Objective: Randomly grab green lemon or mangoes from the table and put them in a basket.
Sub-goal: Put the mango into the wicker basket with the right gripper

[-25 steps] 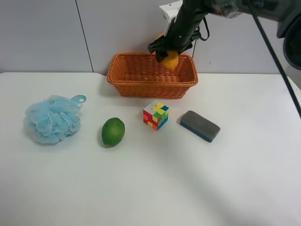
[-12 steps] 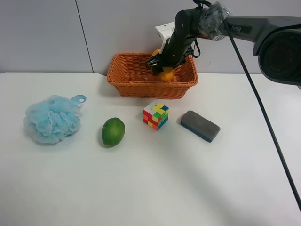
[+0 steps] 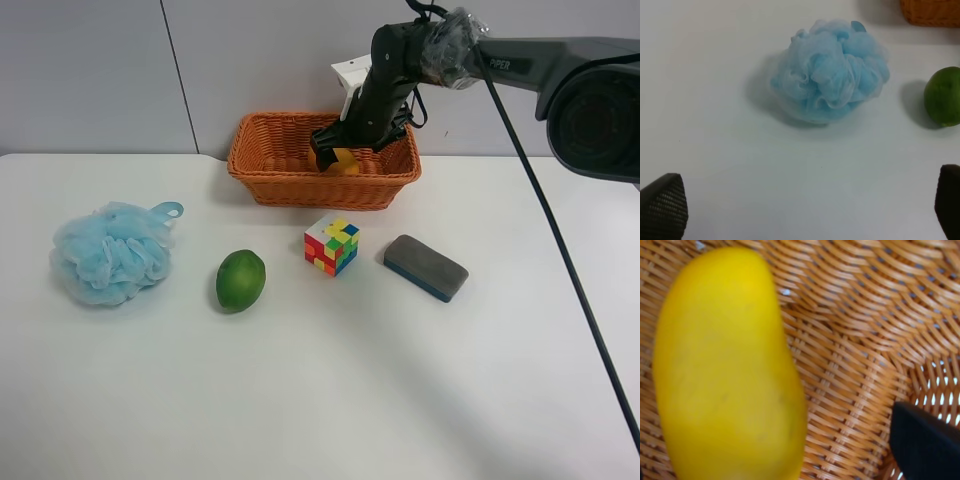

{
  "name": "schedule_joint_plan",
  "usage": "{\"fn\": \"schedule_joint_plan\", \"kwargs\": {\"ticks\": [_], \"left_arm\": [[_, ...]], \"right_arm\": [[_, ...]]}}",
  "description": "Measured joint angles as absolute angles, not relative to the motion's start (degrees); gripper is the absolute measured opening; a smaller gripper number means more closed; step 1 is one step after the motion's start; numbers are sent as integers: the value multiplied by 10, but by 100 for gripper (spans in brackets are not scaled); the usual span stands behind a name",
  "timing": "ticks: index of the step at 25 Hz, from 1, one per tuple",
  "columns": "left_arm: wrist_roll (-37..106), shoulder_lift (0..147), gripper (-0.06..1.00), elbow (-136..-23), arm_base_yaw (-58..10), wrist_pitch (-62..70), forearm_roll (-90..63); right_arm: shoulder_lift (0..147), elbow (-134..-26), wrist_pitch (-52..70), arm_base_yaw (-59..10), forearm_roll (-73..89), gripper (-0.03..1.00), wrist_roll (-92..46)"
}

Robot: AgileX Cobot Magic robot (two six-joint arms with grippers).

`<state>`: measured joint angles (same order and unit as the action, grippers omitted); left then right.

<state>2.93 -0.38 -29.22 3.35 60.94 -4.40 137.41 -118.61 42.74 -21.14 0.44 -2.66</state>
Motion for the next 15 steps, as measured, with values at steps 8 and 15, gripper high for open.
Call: {"fn": "schedule_joint_plan", "kwargs": {"ticks": [8, 15], "left_arm": [[29, -4, 99, -292, 33, 609, -44], [29, -4, 99, -292, 33, 609, -44]], "right_arm": [[1323, -1186, 492, -211, 4, 99, -27], [1191, -1186, 675, -211, 4, 99, -27]]}}
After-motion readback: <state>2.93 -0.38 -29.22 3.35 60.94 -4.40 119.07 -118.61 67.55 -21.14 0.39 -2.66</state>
